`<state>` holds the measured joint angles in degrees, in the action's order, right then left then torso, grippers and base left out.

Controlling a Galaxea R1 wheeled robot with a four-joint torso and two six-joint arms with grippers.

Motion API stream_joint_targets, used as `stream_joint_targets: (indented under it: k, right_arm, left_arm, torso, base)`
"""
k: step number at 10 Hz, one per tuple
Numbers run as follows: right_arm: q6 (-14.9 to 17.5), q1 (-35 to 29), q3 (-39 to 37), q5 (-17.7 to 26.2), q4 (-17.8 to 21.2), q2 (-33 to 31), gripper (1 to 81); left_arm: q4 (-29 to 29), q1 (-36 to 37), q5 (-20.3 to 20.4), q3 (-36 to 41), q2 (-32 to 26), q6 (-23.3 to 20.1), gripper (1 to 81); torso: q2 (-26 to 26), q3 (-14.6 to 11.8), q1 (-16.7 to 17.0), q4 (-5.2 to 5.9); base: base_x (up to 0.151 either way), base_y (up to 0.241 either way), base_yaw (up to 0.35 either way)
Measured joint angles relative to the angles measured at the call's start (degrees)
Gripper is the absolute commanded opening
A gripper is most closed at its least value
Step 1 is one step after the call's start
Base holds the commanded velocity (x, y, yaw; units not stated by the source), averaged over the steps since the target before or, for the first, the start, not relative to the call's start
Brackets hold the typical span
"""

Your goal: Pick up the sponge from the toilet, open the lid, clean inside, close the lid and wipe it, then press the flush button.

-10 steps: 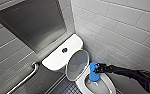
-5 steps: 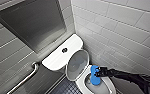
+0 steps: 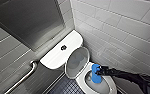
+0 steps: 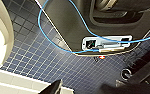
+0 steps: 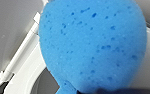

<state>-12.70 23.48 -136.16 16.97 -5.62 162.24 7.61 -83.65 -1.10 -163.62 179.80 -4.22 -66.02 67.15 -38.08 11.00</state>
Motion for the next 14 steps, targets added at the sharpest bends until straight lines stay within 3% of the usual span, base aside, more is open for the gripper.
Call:
stream_joint_targets:
  k: [4,8,12,14]
  right_arm:
    - [-0.02,-1.21,-3.01,2.66,-0.05,2.26,1.0]
    - [-0.02,-0.68,-1.55,0.87,0.61,0.27,1.0]
    - [-2.43,0.20,14.96,-3.89,1.51,-11.86,1.0]
    - [-3.78,4.28,19.42,-7.06,2.18,-17.24,1.0]
  left_arm:
    - [0.02,0.30,0.26,0.11,0.02,0.00,81.1]
    - [0.05,0.33,0.28,0.20,0.24,0.00,81.1]
    - [0.10,0.30,0.28,0.80,1.32,-0.02,81.1]
    - [0.10,0.33,0.28,0.83,1.32,0.00,81.1]
  torso:
    - [0.02,0.40,-0.02,0.00]
    - [0.02,0.40,-0.02,0.00]
    - [0.02,0.40,-0.02,0.00]
    - [0.02,0.40,-0.02,0.00]
  base:
    - [0.000,0.000,0.000]
    - [0.000,0.000,0.000]
    - [0.000,0.000,0.000]
    - [0.000,0.000,0.000]
